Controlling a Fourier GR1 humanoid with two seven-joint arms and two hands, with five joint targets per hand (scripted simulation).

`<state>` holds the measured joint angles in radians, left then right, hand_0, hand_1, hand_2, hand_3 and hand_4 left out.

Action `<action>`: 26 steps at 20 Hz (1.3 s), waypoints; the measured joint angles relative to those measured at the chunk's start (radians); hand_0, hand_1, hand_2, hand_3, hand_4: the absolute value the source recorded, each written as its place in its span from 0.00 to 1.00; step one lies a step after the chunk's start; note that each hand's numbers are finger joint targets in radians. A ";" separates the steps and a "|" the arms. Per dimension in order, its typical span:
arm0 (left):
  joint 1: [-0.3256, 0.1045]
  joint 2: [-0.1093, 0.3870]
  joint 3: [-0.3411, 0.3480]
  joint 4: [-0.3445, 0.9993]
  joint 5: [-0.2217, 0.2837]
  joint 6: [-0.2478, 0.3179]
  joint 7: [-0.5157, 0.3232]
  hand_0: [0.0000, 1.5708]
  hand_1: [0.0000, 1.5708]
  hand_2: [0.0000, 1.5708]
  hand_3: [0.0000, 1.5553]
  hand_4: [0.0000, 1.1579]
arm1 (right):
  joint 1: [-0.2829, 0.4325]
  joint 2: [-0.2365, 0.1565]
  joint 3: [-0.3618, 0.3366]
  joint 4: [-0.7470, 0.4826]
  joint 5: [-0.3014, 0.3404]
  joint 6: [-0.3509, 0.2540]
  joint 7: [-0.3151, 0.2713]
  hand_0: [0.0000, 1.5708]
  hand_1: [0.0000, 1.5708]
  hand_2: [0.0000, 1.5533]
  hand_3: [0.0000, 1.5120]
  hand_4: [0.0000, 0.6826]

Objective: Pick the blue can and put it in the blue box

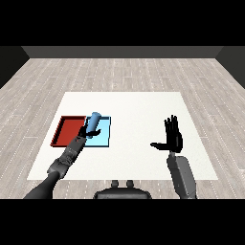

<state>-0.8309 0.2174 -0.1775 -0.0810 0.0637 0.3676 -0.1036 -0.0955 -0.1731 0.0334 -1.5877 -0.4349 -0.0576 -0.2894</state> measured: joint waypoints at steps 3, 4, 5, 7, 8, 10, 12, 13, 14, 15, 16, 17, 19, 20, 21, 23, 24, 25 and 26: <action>0.001 -0.024 0.012 0.018 0.005 -0.002 0.018 0.55 0.55 0.56 0.31 0.56 | -0.008 -0.003 -0.009 0.013 -0.001 0.010 -0.009 0.00 0.00 0.00 0.00 0.00; 0.002 -0.025 0.002 0.023 -0.007 -0.004 0.020 0.20 0.20 0.24 0.30 0.67 | -0.021 -0.006 -0.015 0.025 -0.001 0.013 -0.009 0.00 0.00 0.00 0.00 0.00; -0.004 -0.023 -0.001 0.030 -0.011 -0.023 0.036 0.00 0.00 0.00 0.00 0.51 | -0.024 -0.003 -0.016 0.031 -0.003 0.018 -0.013 0.00 0.00 0.00 0.00 0.00; -0.009 -0.035 -0.004 0.038 -0.020 -0.017 0.062 0.00 0.00 0.00 0.00 0.00 | -0.034 -0.009 -0.029 0.033 -0.018 0.030 -0.007 0.00 0.00 0.00 0.00 0.00; -0.010 -0.035 -0.006 0.036 -0.023 -0.011 0.062 0.00 0.00 0.00 0.00 0.00 | -0.029 0.002 -0.021 0.025 -0.012 0.021 -0.009 0.00 0.00 0.00 0.00 0.00; -0.005 -0.039 0.000 0.027 -0.023 0.028 0.047 0.00 0.00 0.00 0.00 0.00 | -0.028 0.010 -0.020 0.028 -0.011 0.024 -0.014 0.00 0.00 0.00 0.00 0.00; 0.003 -0.032 0.011 0.015 -0.018 0.062 0.022 0.00 0.00 0.00 0.00 0.00 | -0.022 0.002 -0.030 0.029 -0.020 0.041 -0.016 0.00 0.00 0.00 0.00 0.00; 0.009 -0.035 0.022 0.007 -0.010 0.091 0.009 0.00 0.00 0.00 0.00 0.00 | -0.021 0.007 -0.029 0.029 -0.016 0.039 -0.020 0.00 0.00 0.00 0.00 0.00; 0.017 -0.040 0.036 -0.003 0.001 0.129 -0.015 0.00 0.00 0.00 0.00 0.00 | -0.021 0.002 -0.033 0.030 -0.024 0.048 -0.017 0.00 0.00 0.00 0.00 0.00; 0.022 -0.037 0.055 -0.023 0.018 0.161 -0.045 0.00 0.00 0.00 0.00 0.00 | -0.017 0.007 -0.032 0.030 -0.027 0.053 -0.021 0.00 0.00 0.00 0.00 0.00; 0.031 -0.037 0.073 -0.047 0.034 0.198 -0.083 0.00 0.00 0.00 0.00 0.00 | -0.018 0.006 -0.036 0.030 -0.032 0.056 -0.022 0.00 0.00 0.00 0.00 0.00; 0.039 -0.035 0.090 -0.075 0.047 0.230 -0.127 0.00 0.00 0.00 0.00 0.00 | -0.014 0.008 -0.033 0.027 -0.027 0.055 -0.025 0.00 0.00 0.00 0.00 0.00; 0.056 -0.035 0.117 -0.139 0.069 0.259 -0.226 0.00 0.00 0.00 0.00 0.00 | -0.021 0.016 -0.026 0.008 -0.026 0.043 -0.012 0.00 0.00 0.00 0.00 0.00; 0.068 -0.027 0.130 -0.176 0.080 0.248 -0.280 0.00 0.00 0.00 0.00 0.00 | -0.025 0.017 -0.022 0.008 -0.021 0.042 -0.012 0.00 0.00 0.00 0.00 0.00; 0.081 -0.028 0.138 -0.215 0.090 0.231 -0.332 0.00 0.00 0.00 0.00 0.00 | -0.025 0.012 -0.025 0.005 -0.027 0.049 -0.008 0.00 0.00 0.00 0.00 0.00; 0.107 -0.035 0.146 -0.295 0.105 0.187 -0.421 0.00 0.00 0.00 0.00 0.00 | -0.015 0.016 -0.022 -0.004 -0.027 0.046 -0.004 0.00 0.00 0.00 0.00 0.00; 0.123 -0.044 0.145 -0.337 0.110 0.169 -0.463 0.00 0.00 0.00 0.00 0.00 | -0.009 0.013 -0.019 -0.004 -0.021 0.045 -0.002 0.00 0.00 0.00 0.00 0.00; 0.144 -0.044 0.147 -0.381 0.119 0.141 -0.502 0.00 0.00 0.00 0.00 0.00 | -0.002 0.013 -0.013 -0.003 -0.012 0.045 -0.004 0.00 0.00 0.00 0.00 0.00; 0.160 -0.050 0.144 -0.427 0.126 0.116 -0.531 0.00 0.00 0.00 0.00 0.00 | 0.008 0.006 -0.016 -0.007 -0.012 0.050 -0.003 0.00 0.00 0.00 0.00 0.00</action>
<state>-0.6707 0.1669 -0.0336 -0.5077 0.1900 0.4839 -0.6343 -0.0874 -0.1667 0.0178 -1.5946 -0.4474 -0.0078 -0.2923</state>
